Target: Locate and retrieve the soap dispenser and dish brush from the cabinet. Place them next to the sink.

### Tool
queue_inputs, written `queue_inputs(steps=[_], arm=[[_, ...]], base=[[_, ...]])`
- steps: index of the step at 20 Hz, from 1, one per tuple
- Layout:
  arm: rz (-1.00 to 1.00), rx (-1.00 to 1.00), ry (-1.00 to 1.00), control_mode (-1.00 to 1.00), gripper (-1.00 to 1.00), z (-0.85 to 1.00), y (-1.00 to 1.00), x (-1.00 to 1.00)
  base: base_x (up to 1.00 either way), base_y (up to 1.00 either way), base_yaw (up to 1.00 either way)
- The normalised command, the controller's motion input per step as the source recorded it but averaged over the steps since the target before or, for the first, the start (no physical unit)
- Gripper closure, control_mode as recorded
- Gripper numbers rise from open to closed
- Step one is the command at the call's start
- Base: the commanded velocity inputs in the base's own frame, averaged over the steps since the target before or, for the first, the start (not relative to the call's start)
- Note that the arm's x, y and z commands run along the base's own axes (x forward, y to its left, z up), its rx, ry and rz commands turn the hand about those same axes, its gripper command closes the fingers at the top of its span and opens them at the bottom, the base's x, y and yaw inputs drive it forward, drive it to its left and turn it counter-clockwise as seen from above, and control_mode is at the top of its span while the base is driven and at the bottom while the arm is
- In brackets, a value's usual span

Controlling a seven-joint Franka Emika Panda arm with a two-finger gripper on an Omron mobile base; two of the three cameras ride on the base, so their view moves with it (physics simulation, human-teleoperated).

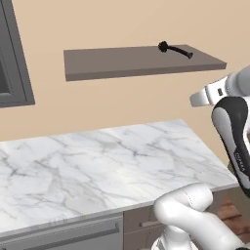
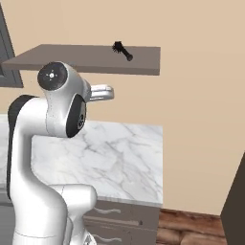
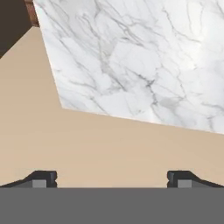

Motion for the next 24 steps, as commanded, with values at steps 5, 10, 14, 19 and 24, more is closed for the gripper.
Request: queue_inputs(steps=[5, 10, 14, 19, 24], arm=[[0.00, -0.07, -0.04, -1.00, -1.00, 0.75, -0.49, 0.33], [0.01, -0.06, -0.05, -1.00, -1.00, 0.60, -0.37, 0.39], [0.06, -0.02, -0.05, -1.00, -1.00, 0.32, -0.20, 0.70], [0.03, 0.00, 0.01, -1.00, -1.00, -0.02, 0.02, 0.94], [0.00, -0.02, 0.07, -1.00, -1.00, -0.04, 0.08, 0.77]], base=[[0.00, 0.00, 0.00], [0.00, 0.00, 0.00], [0.00, 0.00, 0.00], [0.00, 0.00, 0.00], [0.00, 0.00, 0.00]])
